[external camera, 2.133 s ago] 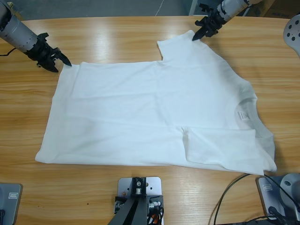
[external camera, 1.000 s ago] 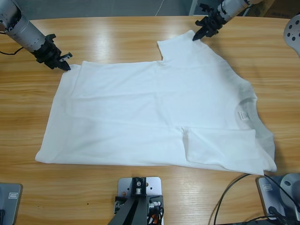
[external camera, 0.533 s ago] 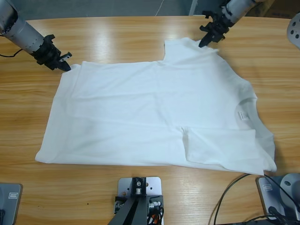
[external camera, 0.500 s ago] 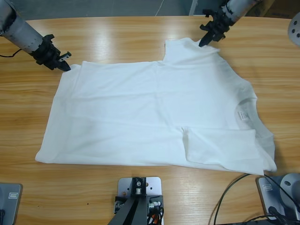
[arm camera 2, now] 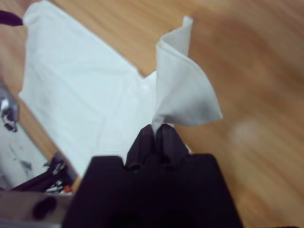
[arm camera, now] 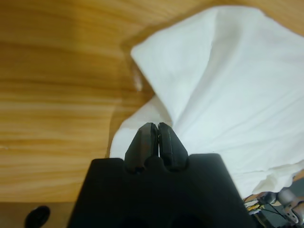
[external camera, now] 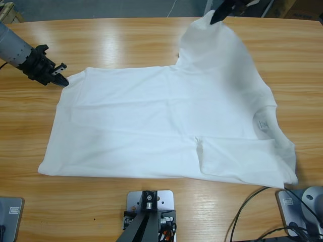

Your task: Fold clothes

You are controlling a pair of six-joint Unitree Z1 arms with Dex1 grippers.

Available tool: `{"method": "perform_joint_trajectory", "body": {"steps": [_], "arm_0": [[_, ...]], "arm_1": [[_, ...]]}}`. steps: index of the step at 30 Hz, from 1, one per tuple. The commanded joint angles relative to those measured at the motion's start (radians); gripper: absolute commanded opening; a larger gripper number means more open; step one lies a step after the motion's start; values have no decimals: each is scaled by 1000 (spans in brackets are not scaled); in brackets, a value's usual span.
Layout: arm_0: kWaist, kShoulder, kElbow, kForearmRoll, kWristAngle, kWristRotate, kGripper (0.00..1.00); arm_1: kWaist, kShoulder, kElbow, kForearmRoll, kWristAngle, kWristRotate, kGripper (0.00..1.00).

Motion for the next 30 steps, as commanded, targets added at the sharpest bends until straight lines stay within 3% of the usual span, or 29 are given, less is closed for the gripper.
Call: {"method": "perform_joint_trajectory", "body": {"steps": [1, 4, 5, 6, 7, 8, 16, 30], "arm_0": [[12, -73, 92, -10, -25, 20, 0], [17, -79, 111, -14, -15, 2, 0], [18, -76, 114, -27, -7, -10, 221], [21, -73, 116, -60, -8, -11, 677], [25, -70, 113, -86, -9, -10, 906], [36, -65, 102, -102, -8, -10, 958], [106, 117, -19, -118, -31, 0, 965], [63, 174, -43, -161, -101, -29, 1000]], "arm_1": [[13, -143, 304, 37, 9, 20, 0], [13, -126, 332, 29, 11, -4, 0], [13, -110, 305, 27, 13, -5, 0], [13, -99, 278, 28, 17, -5, 0], [13, -92, 255, 29, 22, -2, 0], [15, -90, 240, 29, 27, 3, 0], [26, -92, 225, 29, 33, 7, 0], [26, -67, 179, 29, 33, 7, 0]]}}
